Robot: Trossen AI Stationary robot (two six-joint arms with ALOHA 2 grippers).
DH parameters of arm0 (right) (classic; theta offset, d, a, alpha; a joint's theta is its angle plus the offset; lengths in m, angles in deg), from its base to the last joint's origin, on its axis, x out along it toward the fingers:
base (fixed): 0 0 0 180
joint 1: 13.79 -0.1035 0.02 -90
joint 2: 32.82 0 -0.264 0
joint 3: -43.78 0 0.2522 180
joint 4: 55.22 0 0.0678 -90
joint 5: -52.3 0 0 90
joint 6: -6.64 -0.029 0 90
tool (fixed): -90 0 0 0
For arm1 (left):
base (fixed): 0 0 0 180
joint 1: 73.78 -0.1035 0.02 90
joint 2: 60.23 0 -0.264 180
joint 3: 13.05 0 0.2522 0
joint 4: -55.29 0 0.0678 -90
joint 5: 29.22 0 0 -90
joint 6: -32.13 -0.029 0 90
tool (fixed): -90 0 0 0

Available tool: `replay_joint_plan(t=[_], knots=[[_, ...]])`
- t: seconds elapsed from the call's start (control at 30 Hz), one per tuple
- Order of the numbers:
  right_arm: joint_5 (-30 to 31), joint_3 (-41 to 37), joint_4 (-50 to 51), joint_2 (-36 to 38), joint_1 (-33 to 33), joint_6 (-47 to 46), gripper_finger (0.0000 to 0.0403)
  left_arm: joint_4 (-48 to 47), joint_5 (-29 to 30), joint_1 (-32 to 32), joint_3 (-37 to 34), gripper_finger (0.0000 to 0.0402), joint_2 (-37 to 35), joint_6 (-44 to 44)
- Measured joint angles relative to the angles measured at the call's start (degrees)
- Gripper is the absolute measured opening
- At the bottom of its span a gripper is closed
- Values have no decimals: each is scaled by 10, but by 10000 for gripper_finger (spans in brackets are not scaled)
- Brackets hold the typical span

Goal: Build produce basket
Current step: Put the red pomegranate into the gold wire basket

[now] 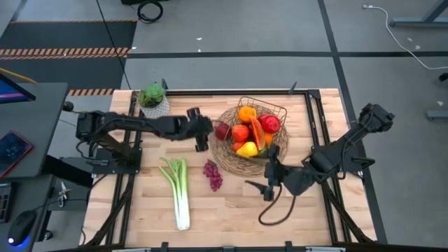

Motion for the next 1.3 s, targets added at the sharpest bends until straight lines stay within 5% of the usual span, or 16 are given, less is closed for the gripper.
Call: replay_joint_plan(t=[0.17, 0.43, 0.73, 1.3], knots=[[6, 0, 7, 26, 30, 57, 393, 5, -76, -73, -16, 252, 0, -77], [71, 0, -7, 93, 68, 180, 393, 42, -89, -130, -34, 240, 0, -328], [97, 0, 2, 160, 87, 213, 393, 71, -179, -118, -34, 233, 12, -404], [81, 0, 6, 166, 141, 241, 393, 178, -101, -85, -35, 233, 111, -481]])
